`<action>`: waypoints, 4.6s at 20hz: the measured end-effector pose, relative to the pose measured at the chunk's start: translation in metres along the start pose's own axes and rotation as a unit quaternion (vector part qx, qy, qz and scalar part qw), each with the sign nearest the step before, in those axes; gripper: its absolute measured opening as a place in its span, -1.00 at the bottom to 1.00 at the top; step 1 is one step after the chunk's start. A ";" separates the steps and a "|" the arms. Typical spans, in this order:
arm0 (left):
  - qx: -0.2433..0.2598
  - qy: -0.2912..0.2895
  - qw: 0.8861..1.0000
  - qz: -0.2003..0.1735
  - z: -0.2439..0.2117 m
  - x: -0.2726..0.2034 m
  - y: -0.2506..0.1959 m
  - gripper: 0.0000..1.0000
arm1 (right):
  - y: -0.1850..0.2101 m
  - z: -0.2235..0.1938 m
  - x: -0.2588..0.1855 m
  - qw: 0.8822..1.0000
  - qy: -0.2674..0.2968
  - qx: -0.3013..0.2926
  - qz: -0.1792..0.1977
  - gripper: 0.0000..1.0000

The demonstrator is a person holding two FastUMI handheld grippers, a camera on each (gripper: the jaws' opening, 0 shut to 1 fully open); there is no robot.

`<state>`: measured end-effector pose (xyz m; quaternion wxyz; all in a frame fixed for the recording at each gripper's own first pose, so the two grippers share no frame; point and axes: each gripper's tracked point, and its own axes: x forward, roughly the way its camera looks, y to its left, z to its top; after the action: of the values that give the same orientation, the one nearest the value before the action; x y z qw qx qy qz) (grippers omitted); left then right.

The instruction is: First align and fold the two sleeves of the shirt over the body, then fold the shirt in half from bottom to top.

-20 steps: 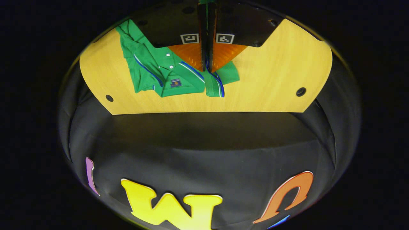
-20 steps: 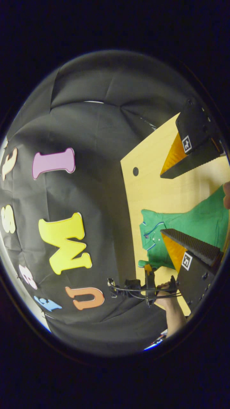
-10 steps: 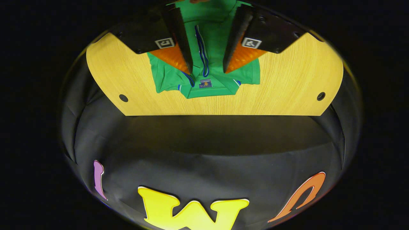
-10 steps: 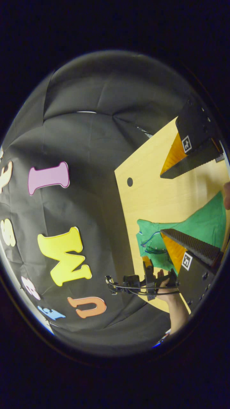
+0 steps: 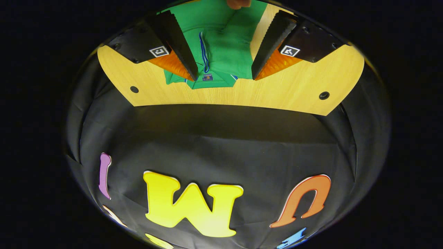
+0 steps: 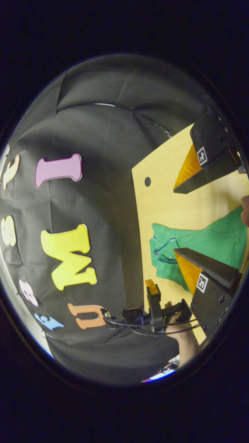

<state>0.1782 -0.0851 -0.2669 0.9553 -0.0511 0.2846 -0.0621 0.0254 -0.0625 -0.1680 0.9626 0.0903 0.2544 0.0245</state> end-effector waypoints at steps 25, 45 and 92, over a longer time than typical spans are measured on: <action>0.021 0.253 0.966 -0.049 -0.221 -0.257 0.066 1.00 | -0.036 -0.192 -0.032 0.963 0.244 -0.110 0.024 0.93; 0.044 0.412 0.910 0.001 -0.277 -0.276 0.093 0.98 | -0.050 -0.296 -0.030 0.897 0.424 -0.126 -0.002 0.89; -0.005 0.212 0.969 -0.127 -0.052 -0.177 0.050 -0.94 | -0.018 -0.082 0.034 0.971 0.230 -0.061 0.034 -0.99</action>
<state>0.0073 -0.0131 -0.2215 0.8570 -0.0772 0.4722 -0.1912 0.0145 -0.0643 -0.2576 0.8805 0.0315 0.4638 0.0927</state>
